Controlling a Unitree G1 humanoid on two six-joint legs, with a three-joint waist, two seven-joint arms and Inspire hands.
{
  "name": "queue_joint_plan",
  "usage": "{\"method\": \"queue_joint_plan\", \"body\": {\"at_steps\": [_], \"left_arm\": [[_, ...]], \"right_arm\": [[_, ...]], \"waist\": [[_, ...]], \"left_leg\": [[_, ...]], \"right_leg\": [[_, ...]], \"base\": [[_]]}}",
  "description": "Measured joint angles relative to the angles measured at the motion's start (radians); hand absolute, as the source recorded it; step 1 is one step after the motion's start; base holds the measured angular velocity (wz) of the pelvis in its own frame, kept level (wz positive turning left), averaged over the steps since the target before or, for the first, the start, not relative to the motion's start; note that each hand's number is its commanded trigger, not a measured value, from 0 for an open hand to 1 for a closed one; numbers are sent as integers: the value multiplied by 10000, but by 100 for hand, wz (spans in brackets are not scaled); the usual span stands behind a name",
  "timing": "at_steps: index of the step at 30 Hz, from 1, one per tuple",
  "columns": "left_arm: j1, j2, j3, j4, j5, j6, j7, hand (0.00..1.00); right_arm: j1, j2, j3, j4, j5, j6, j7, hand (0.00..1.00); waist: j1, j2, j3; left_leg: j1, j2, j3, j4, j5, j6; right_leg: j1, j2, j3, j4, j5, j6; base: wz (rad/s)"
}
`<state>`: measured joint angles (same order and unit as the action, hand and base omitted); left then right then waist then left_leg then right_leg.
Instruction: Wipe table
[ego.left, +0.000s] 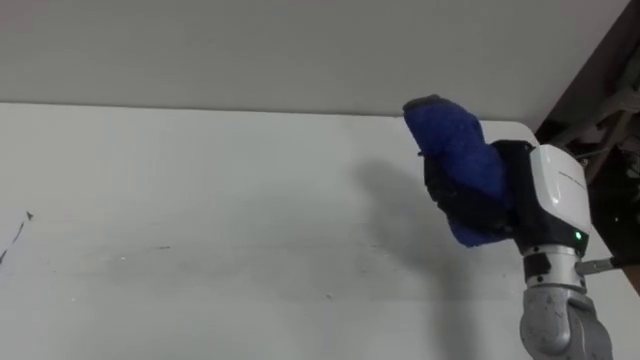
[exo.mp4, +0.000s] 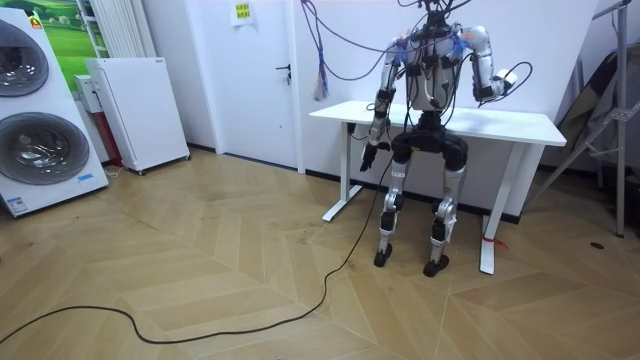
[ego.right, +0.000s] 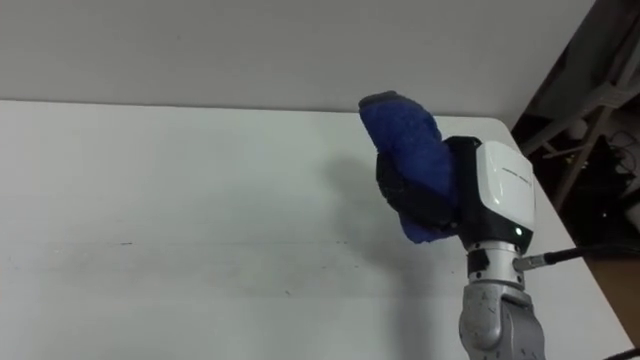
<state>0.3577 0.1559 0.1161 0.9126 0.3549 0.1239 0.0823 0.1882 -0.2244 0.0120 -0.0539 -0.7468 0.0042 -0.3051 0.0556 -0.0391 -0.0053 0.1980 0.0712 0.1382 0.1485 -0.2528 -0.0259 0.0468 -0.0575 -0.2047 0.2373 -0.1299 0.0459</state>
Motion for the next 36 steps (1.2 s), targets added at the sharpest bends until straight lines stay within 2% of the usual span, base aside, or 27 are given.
{"method": "queue_joint_plan", "body": {"at_steps": [2,3,4,5,10,14,15,16,17,18,19,23,26,31,36], "left_arm": [[38,10,34,-5,15,-7,-33,0],[69,34,42,-6,34,-11,-80,0],[87,52,68,-6,37,-21,-126,0],[85,71,74,-6,41,-29,-158,0],[130,232,391,13,-12,-157,-274,0],[150,236,387,12,-58,-203,-274,0],[126,236,387,8,-37,-219,-271,0],[125,235,384,8,-10,-219,-269,0],[108,235,377,8,-3,-219,-267,0],[38,232,366,5,6,-218,-266,0],[24,234,363,-12,33,-217,-258,0],[42,223,346,-12,32,-219,-208,0],[38,192,252,3,37,-247,-41,0],[55,175,244,4,37,-389,29,0],[58,175,177,1,38,-398,29,0]], "right_arm": [[0,-93,-64,0,-4,-1,5,0],[6,-123,-130,11,-9,-15,8,69],[18,-124,-258,36,-11,-31,12,98],[19,-125,-351,58,-11,-47,12,100],[17,-177,-1234,468,32,-151,-101,98],[81,-206,-1217,664,111,-167,-131,100],[195,-206,-1207,673,84,-175,-131,93],[297,-205,-1153,674,72,-185,-129,82],[339,-205,-1112,674,56,-187,-125,62],[421,-197,-1076,739,-102,-256,-121,12],[541,-196,-971,829,-289,-254,-122,1],[893,-190,-144,1443,-487,-244,-85,0],[915,-170,524,2139,-481,-244,59,0],[897,-159,619,2193,-487,-293,209,0],[897,-161,622,2220,-472,-390,209,0]], "waist": [[2,-16,-9],[-5,-39,-16],[-2,-64,-17],[-7,-81,-14],[-48,-221,9],[-85,-210,16],[-100,-199,16],[-88,-182,15],[-62,-165,19],[-50,-122,26],[-42,-99,24],[78,-13,14],[122,70,43],[355,148,38],[369,107,47]], "left_leg": [[-6,-1,0,-3,0,0],[-5,-1,-1,2,0,0],[-5,-4,-7,9,0,0],[-12,-7,-15,15,0,0],[-41,-16,-51,47,-1,2],[-43,-18,-47,51,-2,3],[-43,-17,-44,46,-2,2],[-40,-17,-43,35,-3,1],[-36,-16,-37,33,-3,1],[-37,-13,-25,31,-3,1],[-36,-10,-27,15,-2,1],[12,18,27,16,-1,-1],[8,16,28,-2,-1,-1],[-99,20,33,-36,-1,-1],[-113,18,22,-23,-2,-1]], "right_leg": [[0,0,0,-7,-1,1],[0,0,0,-9,-2,3],[2,0,-1,-7,-3,3],[2,-2,-3,-7,-3,3],[20,-39,-86,-7,-3,3],[14,-38,-84,-7,-15,-10],[8,-37,-78,-7,-28,-14],[7,-31,-57,-7,-42,-16],[6,-24,-32,-8,-44,-16],[6,-7,34,-33,-44,-16],[7,-4,31,-48,-43,-16],[10,39,68,-77,-40,-19],[4,39,70,-75,-40,-19],[-136,37,74,2,-41,-20],[-137,31,62,3,-42,-20]], "base": [[0],[0],[0],[4],[2],[0],[0],[0],[0],[0],[0],[-4],[0],[0],[0]]}}
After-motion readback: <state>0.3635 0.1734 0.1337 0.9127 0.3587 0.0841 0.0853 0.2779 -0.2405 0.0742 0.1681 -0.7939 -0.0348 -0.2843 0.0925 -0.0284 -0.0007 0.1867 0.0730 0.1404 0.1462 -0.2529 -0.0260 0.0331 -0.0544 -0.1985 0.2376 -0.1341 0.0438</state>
